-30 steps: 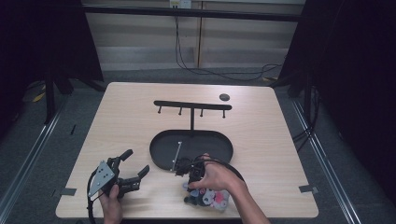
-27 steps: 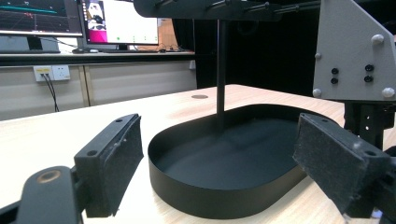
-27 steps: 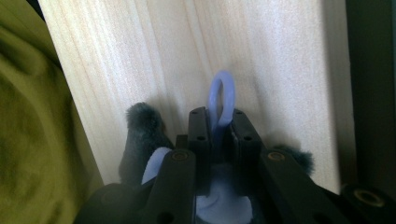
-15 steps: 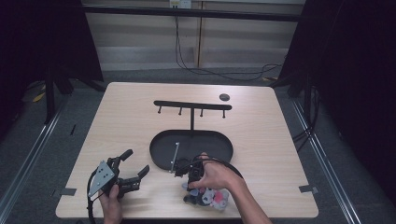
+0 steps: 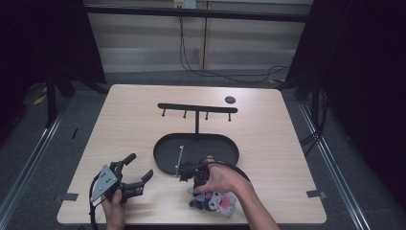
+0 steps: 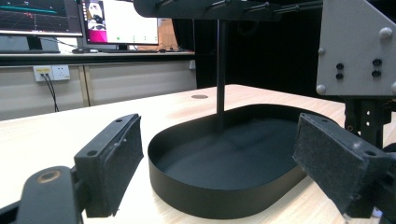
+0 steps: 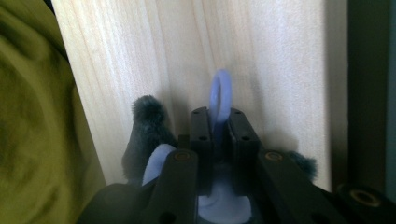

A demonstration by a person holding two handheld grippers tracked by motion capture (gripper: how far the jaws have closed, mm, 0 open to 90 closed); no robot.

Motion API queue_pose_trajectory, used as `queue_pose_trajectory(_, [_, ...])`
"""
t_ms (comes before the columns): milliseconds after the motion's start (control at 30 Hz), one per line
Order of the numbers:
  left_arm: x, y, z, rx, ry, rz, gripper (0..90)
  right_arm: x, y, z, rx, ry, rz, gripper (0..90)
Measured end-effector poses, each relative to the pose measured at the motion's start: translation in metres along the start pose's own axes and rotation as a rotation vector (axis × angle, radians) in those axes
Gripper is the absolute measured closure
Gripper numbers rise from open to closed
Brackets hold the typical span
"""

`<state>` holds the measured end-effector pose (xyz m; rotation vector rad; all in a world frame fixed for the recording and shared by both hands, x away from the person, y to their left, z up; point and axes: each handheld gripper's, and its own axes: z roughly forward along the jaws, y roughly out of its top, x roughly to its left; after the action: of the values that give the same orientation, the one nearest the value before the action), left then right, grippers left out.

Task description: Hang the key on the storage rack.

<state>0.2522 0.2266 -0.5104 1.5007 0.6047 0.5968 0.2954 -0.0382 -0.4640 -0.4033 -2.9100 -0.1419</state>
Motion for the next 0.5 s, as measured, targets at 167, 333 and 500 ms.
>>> queue_pose_trajectory(167, [0.0000,0.0000,0.0000,0.000,0.000,0.000,15.4,0.0012,0.0038,0.0001,0.007,0.001,-0.007,78.4])
queue_pose_trajectory(333, [0.0000,0.0000,0.0000,0.000,0.000,0.000,15.4,-0.0004,0.0051,0.0008,-0.012,-0.002,-0.014,77.0])
queue_pose_trajectory(500, [0.0000,0.0000,0.0000,0.000,0.000,0.000,15.4,-0.0003,0.0081,0.0027,-0.013,0.005,-0.030,81.4])
